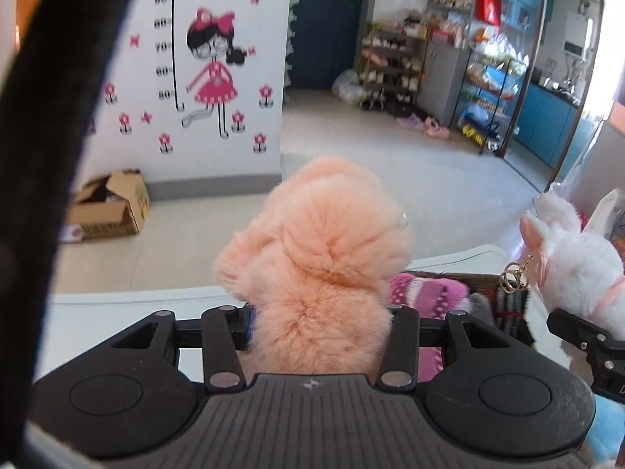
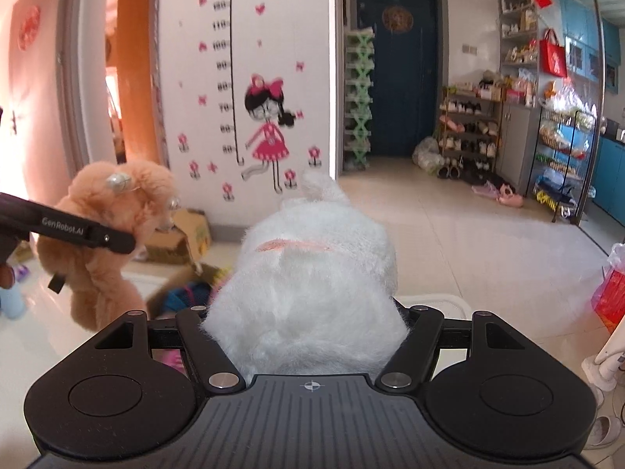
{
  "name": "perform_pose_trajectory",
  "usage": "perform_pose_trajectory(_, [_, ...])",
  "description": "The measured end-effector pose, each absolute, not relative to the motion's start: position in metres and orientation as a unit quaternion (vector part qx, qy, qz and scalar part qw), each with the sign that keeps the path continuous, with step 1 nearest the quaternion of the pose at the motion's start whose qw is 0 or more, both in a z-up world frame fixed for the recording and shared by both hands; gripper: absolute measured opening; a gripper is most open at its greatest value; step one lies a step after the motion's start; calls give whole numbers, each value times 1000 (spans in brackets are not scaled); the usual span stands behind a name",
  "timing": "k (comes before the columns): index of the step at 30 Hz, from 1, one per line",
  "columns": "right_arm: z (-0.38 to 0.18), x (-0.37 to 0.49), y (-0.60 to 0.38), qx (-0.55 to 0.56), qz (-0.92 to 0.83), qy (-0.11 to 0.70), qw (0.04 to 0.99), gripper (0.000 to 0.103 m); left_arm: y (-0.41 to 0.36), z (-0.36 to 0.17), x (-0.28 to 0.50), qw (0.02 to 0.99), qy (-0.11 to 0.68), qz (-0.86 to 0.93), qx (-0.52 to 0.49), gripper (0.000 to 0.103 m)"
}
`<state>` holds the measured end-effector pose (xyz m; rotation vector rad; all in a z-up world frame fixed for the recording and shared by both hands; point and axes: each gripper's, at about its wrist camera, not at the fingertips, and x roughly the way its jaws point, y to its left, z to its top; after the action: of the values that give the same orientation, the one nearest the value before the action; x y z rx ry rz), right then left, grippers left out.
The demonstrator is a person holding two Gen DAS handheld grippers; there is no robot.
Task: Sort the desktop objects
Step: 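Carry peach plush and white plush over the cardboard box with both tools, then open both tools to drop the peach and white plushes into the box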
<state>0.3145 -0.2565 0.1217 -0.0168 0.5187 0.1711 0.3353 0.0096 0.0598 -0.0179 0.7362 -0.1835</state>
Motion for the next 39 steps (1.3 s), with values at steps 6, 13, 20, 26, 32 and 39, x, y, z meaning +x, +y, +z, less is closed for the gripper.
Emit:
perform_pose_trajectory(6, [81, 352, -248, -18, 80, 273, 959, 73, 5, 30, 342, 920, 379, -98, 5, 43])
perform_pose_trajectory(13, [41, 362, -235, -36, 79, 297, 951, 75, 10, 16, 337, 909, 406, -90, 13, 60])
perform_pose_trajectory(20, [49, 351, -231, -57, 66, 287, 954, 88, 28, 52, 319, 916, 390, -90, 10, 97])
perform_pose_trajectory(26, [76, 334, -239, -61, 58, 265, 960, 89, 52, 80, 269, 923, 369, -112, 7, 102])
perform_pose_trajectory(32, [107, 282, -273, -69, 53, 252, 964, 98, 100, 85, 200, 930, 354, -93, 8, 102])
perform_pose_trajectory(39, [108, 186, -344, -55, 24, 258, 964, 100, 149, 71, 150, 926, 374, -51, -15, 102])
